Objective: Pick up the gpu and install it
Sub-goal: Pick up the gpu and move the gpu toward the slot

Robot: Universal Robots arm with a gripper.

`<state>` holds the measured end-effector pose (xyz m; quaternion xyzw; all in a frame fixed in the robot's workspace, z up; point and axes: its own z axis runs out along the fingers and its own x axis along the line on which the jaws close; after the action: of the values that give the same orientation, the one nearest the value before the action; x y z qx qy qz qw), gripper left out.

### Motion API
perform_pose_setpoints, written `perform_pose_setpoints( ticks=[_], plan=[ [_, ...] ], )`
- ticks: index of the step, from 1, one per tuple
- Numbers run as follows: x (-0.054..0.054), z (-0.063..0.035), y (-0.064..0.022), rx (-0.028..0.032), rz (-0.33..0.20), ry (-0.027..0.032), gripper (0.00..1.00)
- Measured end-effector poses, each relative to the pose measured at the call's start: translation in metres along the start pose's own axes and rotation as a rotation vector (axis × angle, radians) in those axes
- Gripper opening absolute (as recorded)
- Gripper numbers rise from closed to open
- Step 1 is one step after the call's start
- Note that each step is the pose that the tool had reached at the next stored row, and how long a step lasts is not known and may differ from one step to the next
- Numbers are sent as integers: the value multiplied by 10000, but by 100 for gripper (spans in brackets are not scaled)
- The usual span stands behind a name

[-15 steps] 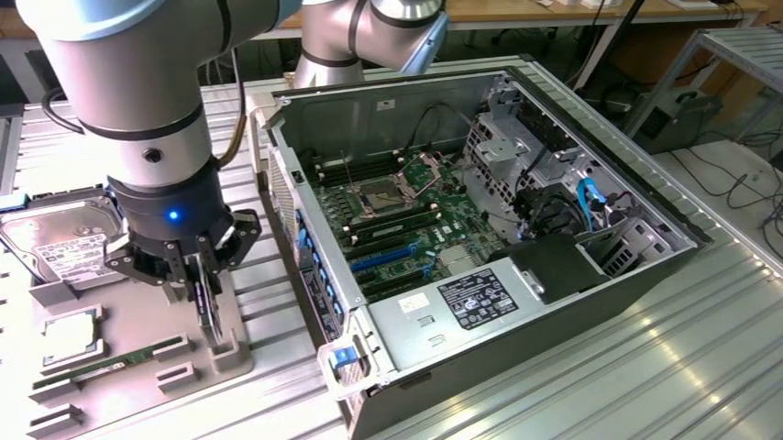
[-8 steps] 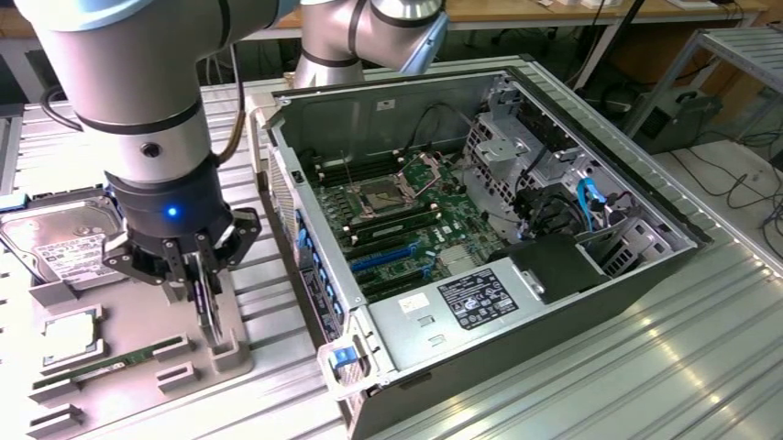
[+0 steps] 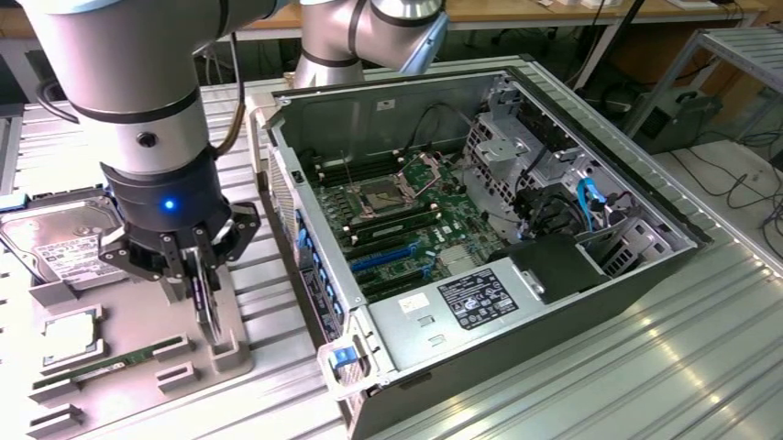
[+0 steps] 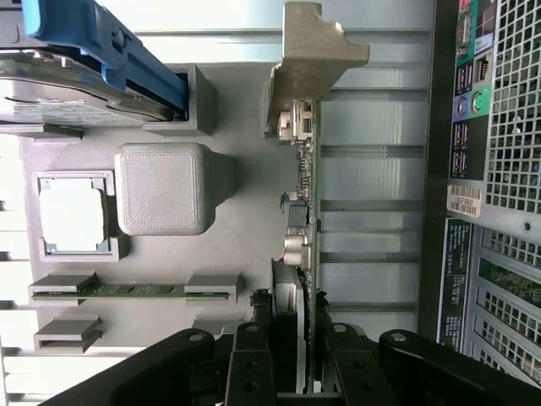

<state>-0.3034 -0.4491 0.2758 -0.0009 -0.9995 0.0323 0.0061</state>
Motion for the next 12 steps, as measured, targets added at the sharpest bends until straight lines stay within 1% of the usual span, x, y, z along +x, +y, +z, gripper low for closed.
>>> perform_pose_setpoints(
  ticks=[12],
  plan=[
    [1,-90,-6,-1,0,-1,28]
  ],
)
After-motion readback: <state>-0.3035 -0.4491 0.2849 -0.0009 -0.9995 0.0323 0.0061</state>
